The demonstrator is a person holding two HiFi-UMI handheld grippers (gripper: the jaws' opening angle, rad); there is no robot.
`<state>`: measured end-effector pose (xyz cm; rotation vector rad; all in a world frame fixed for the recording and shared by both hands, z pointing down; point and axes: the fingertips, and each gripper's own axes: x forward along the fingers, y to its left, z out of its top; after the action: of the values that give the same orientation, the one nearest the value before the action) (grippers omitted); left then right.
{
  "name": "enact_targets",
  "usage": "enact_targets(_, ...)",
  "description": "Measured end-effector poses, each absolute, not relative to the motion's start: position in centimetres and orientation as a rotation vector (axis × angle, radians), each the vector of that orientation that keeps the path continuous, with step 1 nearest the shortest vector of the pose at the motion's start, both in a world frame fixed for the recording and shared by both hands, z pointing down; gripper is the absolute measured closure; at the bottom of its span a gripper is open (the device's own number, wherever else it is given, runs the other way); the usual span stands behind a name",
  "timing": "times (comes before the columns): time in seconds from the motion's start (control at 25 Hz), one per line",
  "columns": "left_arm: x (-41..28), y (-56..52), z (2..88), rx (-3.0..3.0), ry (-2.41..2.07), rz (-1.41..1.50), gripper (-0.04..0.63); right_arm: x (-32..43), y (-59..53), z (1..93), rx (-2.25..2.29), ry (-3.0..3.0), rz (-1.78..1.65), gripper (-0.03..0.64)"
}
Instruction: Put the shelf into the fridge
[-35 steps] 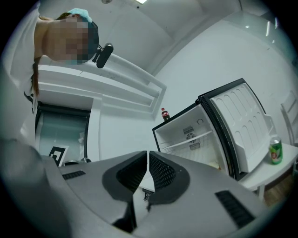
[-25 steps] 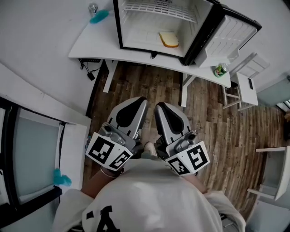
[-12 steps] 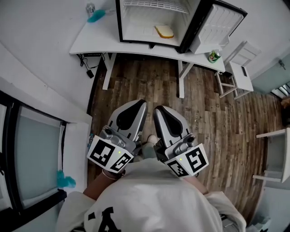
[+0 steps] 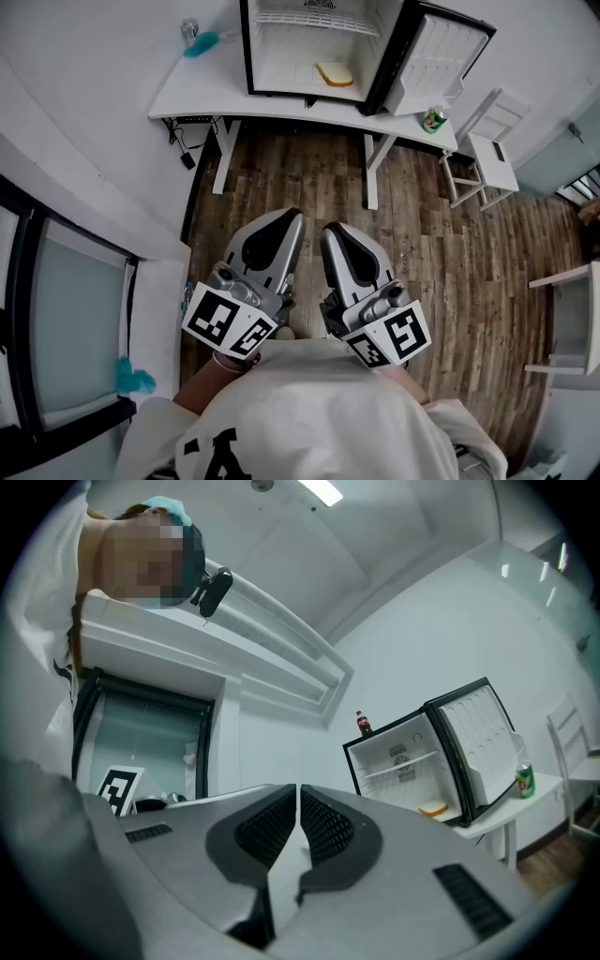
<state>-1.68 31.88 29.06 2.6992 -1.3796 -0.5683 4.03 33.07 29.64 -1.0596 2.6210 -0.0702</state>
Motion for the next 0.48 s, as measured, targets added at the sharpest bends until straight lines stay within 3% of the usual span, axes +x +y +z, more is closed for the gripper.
enact_targets(0.48,1.2,32.3,29.6,2.696,-1.346,-0.536,0.588,6.8,33.7,29.6,-1.086,2.615,-0.065,0.580)
